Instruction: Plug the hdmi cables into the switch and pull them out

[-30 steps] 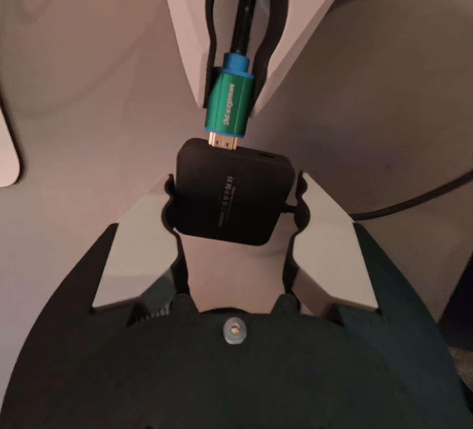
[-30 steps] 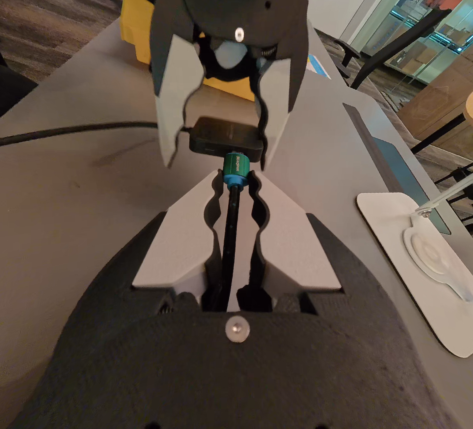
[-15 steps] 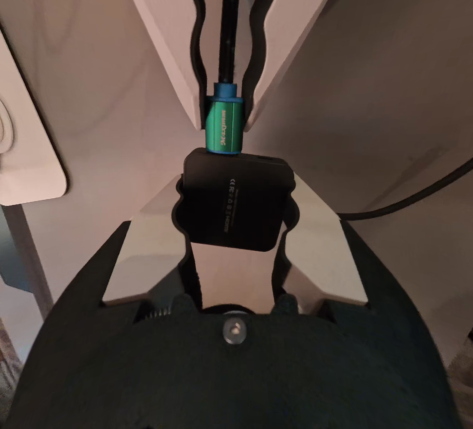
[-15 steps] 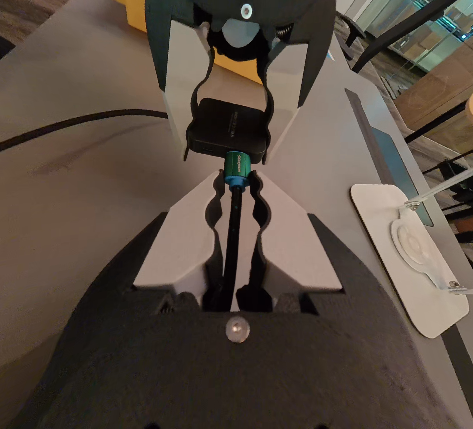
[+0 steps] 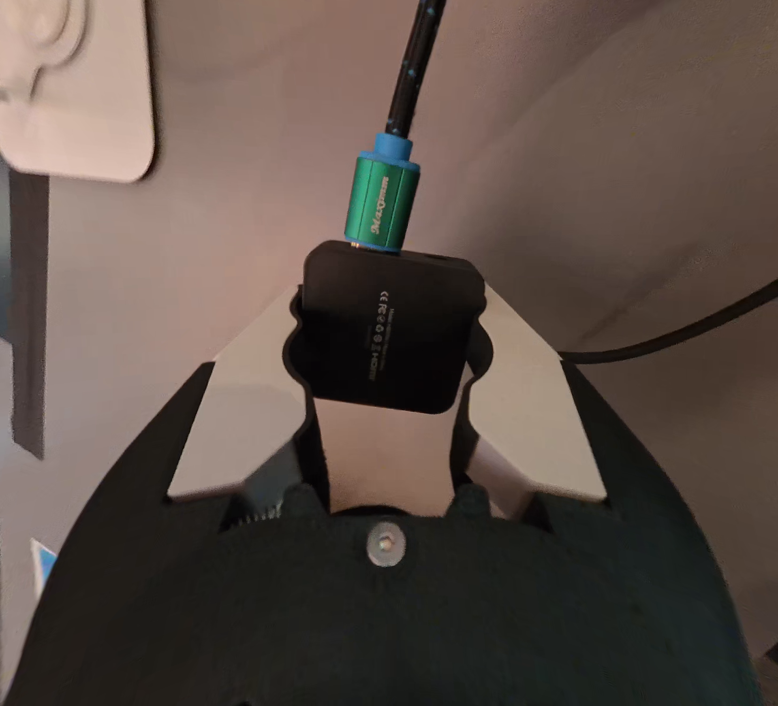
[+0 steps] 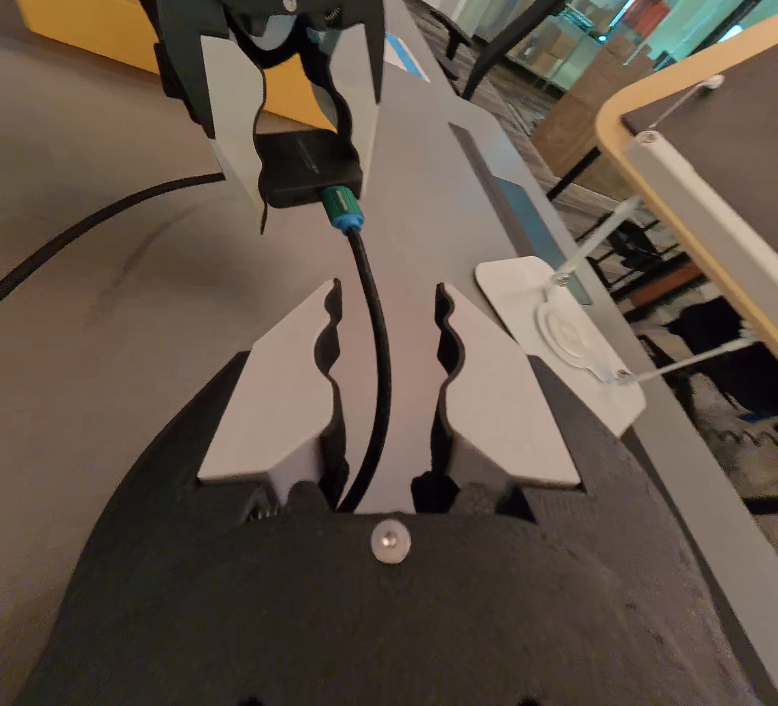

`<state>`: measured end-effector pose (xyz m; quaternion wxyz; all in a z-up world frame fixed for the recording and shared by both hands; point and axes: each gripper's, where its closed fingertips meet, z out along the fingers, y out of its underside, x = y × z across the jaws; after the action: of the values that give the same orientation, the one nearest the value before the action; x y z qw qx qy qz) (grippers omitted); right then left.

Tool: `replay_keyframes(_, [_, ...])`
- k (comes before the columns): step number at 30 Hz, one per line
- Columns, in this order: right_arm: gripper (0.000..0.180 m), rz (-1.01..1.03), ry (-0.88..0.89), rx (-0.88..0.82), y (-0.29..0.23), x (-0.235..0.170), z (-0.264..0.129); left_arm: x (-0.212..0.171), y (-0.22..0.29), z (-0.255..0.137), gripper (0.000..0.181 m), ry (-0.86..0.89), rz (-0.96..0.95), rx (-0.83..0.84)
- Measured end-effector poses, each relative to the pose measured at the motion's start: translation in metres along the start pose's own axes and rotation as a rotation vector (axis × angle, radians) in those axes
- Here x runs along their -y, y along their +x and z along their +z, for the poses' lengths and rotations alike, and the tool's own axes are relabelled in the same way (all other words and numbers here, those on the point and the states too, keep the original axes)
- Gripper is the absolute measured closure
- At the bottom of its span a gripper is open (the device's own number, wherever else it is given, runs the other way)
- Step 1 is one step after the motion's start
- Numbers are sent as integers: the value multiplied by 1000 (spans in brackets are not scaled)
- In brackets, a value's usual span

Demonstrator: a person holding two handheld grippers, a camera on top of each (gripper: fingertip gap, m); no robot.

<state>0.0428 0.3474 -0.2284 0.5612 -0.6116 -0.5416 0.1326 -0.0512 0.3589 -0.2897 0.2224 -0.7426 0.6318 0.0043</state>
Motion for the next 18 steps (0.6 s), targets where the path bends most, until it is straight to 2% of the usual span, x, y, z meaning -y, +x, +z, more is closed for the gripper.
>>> replay_keyframes(1, [137, -11, -3, -23, 4, 2, -3, -3, -5, -2, 108, 5, -51, 4])
replay_keyframes(5, [143, 33, 17, -77, 16, 5, -9, -13, -24, -7, 108, 38, -208, 59])
replay_keyframes(9, [146, 27, 23, -103, 19, 12, -18, -29, -17, 1, 108, -15, -308, 40])
replay_keyframes(11, [147, 34, 40, -108, 21, 15, -21, -41, -22, 8, 108, -61, -337, 88])
replay_keyframes(14, [147, 50, 30, -124, 26, 11, -25, -41, -8, 18, 107, -53, -428, -6])
replay_keyframes(16, [148, 63, 38, -125, 27, 11, -26, -46, 0, 29, 107, -88, -410, -16])
replay_keyframes(18, [148, 71, 33, -120, 26, 9, -25, -39, 4, 34, 107, -43, -434, -56])
